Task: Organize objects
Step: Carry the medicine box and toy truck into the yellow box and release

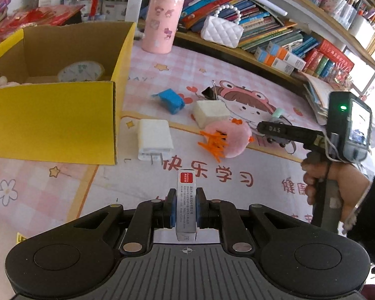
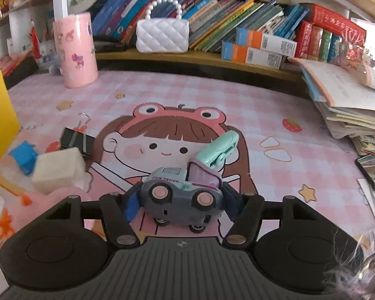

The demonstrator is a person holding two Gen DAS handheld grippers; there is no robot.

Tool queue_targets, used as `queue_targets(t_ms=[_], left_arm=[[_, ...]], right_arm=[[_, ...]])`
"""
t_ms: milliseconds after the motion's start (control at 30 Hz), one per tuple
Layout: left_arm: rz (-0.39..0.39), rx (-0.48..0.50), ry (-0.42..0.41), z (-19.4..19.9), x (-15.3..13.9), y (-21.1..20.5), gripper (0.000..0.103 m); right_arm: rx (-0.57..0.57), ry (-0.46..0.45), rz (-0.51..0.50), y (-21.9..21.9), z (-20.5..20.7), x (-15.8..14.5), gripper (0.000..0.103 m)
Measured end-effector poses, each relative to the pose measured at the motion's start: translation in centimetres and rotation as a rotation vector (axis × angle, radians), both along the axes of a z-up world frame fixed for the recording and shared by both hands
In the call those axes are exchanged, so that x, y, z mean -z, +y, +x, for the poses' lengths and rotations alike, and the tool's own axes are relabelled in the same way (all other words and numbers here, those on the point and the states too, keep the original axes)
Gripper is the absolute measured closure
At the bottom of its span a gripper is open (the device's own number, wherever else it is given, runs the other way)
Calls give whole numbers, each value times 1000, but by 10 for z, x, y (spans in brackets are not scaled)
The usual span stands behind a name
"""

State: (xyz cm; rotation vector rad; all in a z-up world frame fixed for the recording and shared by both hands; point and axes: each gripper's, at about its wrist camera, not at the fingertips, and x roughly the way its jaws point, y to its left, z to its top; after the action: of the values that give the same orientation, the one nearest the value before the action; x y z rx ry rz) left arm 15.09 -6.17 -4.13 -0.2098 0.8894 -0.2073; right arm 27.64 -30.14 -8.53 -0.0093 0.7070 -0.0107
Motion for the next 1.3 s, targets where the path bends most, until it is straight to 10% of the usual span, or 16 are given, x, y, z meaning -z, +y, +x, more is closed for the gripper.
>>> queue_targets(t_ms=[400, 1300], left_arm=[[-88, 19, -57, -20, -7, 31, 90], [-137, -152, -137, -107, -23, 194, 90]], right_arm=[[25, -32, 78, 38, -101, -62, 41], [-375, -19, -2, 253, -214, -82, 41]])
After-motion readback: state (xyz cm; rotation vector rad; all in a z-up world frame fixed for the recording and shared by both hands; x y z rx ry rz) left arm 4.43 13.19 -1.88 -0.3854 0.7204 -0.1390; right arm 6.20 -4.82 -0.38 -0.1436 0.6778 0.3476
